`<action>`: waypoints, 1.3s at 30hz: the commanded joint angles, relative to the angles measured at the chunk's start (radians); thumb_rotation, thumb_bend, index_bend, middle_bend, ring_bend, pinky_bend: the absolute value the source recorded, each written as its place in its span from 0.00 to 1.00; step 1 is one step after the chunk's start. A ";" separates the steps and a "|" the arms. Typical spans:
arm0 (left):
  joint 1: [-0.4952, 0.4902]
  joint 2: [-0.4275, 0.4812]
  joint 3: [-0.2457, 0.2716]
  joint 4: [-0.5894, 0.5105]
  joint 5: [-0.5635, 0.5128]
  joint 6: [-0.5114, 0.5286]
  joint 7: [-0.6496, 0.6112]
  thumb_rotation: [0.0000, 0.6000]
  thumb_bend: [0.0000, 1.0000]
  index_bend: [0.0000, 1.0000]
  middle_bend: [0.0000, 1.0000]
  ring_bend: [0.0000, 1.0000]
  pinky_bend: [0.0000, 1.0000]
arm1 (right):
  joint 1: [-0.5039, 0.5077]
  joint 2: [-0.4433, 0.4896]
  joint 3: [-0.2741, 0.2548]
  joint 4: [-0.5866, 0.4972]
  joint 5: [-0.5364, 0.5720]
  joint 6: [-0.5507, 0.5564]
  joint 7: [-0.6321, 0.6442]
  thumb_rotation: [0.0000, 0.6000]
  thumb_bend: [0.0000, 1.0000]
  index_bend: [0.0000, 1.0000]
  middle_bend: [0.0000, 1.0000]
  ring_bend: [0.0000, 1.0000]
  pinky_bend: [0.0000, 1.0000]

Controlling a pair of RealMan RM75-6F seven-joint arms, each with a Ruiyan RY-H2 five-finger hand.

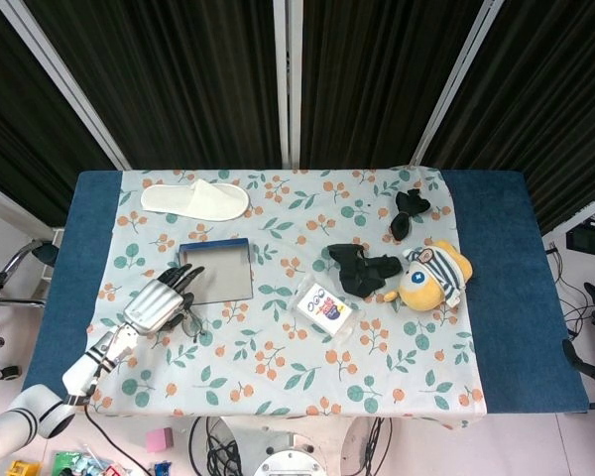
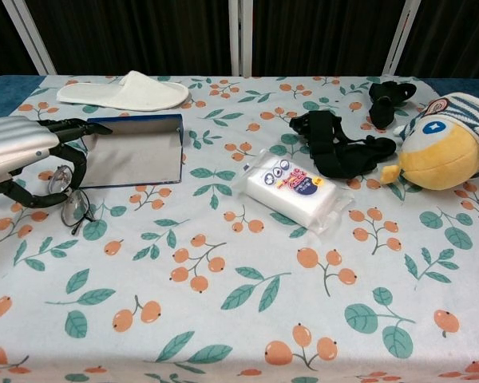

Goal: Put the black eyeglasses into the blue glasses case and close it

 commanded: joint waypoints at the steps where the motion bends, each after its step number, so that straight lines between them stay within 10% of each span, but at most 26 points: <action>1: 0.000 -0.001 0.000 0.001 -0.001 0.001 -0.001 1.00 0.35 0.53 0.00 0.01 0.16 | 0.001 0.000 0.001 0.000 0.001 -0.002 -0.001 1.00 0.24 0.00 0.00 0.00 0.00; 22: -0.021 0.086 -0.093 -0.269 -0.152 -0.103 0.162 1.00 0.51 0.68 0.06 0.01 0.16 | 0.007 -0.004 0.000 0.005 0.002 -0.016 0.002 1.00 0.24 0.00 0.00 0.00 0.00; 33: -0.106 0.100 -0.252 -0.492 -0.545 -0.287 0.477 1.00 0.54 0.69 0.07 0.01 0.16 | 0.003 -0.009 -0.001 0.014 0.000 -0.011 0.013 1.00 0.24 0.00 0.00 0.00 0.00; 39: -0.176 0.047 -0.304 -0.545 -0.907 -0.212 0.783 1.00 0.55 0.68 0.07 0.01 0.16 | 0.000 -0.007 0.001 0.017 0.001 -0.006 0.023 1.00 0.24 0.00 0.00 0.00 0.00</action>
